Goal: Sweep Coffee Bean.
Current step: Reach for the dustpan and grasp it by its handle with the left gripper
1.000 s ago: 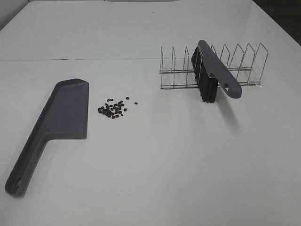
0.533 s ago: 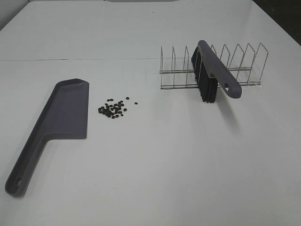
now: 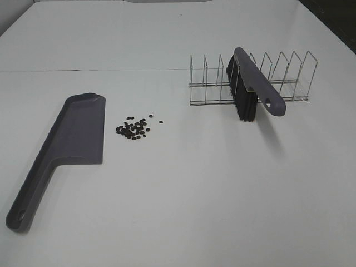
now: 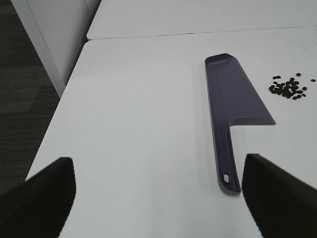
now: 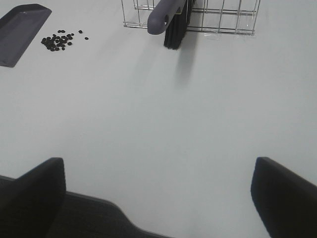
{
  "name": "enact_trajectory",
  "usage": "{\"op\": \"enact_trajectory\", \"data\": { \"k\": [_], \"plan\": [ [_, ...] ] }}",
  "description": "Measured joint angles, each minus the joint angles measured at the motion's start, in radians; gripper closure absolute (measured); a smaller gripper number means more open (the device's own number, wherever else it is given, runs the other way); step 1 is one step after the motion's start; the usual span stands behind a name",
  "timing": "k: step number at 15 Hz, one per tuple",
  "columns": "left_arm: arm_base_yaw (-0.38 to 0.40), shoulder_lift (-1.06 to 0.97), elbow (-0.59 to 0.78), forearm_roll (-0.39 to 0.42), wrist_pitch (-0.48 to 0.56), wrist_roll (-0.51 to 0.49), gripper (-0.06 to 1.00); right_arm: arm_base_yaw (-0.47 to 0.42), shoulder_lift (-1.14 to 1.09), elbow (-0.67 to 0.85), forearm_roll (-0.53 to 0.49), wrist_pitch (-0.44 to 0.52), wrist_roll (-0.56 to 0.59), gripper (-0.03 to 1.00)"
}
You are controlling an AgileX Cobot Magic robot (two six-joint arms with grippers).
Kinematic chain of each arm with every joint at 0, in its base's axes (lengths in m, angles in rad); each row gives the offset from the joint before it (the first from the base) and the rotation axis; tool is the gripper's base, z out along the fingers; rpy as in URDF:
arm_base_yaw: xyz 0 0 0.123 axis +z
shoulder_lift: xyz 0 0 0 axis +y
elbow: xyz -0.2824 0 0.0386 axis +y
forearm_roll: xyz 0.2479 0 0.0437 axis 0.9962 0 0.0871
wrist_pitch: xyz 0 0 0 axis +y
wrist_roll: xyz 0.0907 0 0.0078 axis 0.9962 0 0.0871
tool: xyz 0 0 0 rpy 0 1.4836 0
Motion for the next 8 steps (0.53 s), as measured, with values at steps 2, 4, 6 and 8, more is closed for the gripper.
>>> {"op": "enact_trajectory", "data": {
  "k": [2, 4, 6, 8],
  "plan": [
    [0.000, 0.000, 0.000, 0.000, 0.000, 0.000, 0.11, 0.000, 0.000, 0.000, 0.001, 0.000, 0.000, 0.02],
    [0.000, 0.000, 0.000, 0.000, 0.000, 0.000, 0.11, 0.000, 0.000, 0.000, 0.003, 0.000, 0.000, 0.02],
    [0.000, 0.000, 0.000, 0.000, 0.000, 0.000, 0.11, 0.000, 0.000, 0.000, 0.008, 0.000, 0.000, 0.02],
    [0.000, 0.005, -0.003, 0.000, -0.007, 0.000, 0.11, 0.000, 0.000, 0.000, 0.010, 0.000, 0.000, 0.02]
  ]
}}
